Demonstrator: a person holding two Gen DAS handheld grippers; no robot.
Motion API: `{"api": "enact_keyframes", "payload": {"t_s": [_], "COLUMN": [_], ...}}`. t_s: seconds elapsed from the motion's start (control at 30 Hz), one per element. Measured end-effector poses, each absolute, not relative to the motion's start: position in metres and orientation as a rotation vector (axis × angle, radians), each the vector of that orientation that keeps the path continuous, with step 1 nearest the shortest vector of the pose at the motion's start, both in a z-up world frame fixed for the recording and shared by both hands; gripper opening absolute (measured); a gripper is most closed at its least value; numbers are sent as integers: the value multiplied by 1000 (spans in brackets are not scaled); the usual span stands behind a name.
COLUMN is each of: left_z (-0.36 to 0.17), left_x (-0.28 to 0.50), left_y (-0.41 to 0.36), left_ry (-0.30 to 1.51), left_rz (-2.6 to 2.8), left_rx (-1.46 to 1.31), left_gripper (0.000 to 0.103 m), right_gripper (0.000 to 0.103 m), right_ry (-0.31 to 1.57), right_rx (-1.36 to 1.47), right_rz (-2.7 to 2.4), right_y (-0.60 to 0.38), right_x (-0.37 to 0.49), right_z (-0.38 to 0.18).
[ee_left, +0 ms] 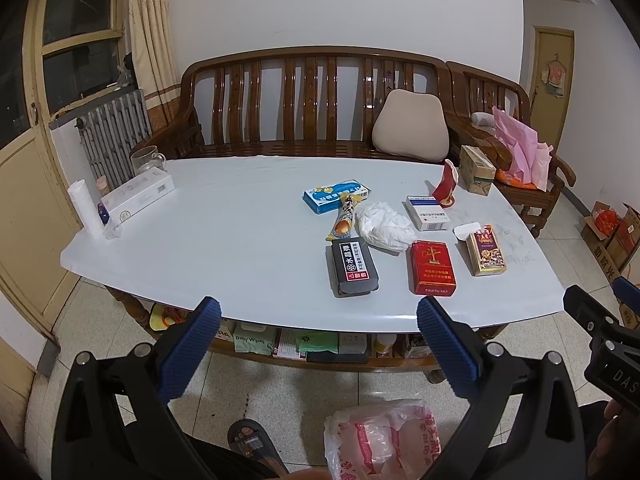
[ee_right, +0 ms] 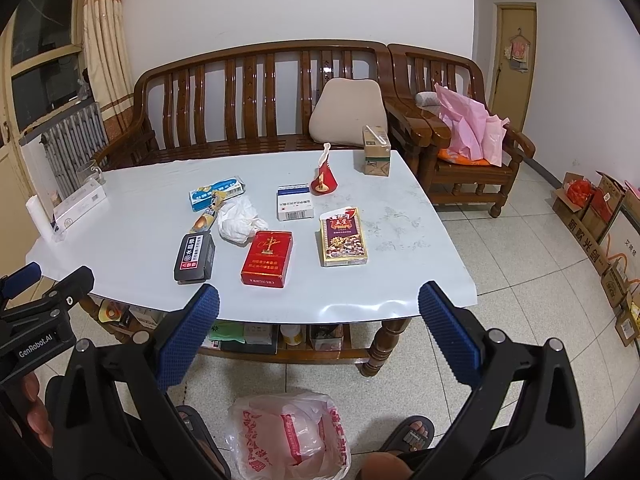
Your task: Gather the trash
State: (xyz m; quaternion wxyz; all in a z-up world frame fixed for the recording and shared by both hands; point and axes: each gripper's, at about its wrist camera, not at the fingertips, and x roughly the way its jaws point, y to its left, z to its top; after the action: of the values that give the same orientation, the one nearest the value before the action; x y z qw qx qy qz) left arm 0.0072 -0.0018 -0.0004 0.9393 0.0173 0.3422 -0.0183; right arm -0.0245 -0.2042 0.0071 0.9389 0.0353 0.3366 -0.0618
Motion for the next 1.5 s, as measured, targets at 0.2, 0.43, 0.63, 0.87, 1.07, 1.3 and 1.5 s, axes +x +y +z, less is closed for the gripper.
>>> {"api": "enact_keyframes", "payload": {"t_s": [0.2,0.43,0.63,0.87,1.07,1.3,1.5], "left_z": [0,0,-3,-11,-21,-40,-68], "left_x": [6,6,10,21,37,73,115], "left_y": [-2,-3,-5,-9,-12,-24,-35], "left_ry": [699,700,706,722,743,779,823], "left_rz": [-42,-43,-47,-52,-52,-54,-55], "left_rx": [34,34,36,37,38,28,36], "left_gripper": [96,96,96,96,96,96,96], "right_gripper": [98,98,98,98,98,98,98], "right_ry": [686,686,689,707,728,787,856], "right_rx": [71,70,72,62,67,49,64], "right_rz": [-127,-128,-128,-128,-114,-89,-69], "right_y": [-204,-204,-207,-214,-228,-249,-265], "right_x": [-25,-26,-25,-18,-3,39,88], "right_z": [8,8,8,4,1,-11,-36]}}
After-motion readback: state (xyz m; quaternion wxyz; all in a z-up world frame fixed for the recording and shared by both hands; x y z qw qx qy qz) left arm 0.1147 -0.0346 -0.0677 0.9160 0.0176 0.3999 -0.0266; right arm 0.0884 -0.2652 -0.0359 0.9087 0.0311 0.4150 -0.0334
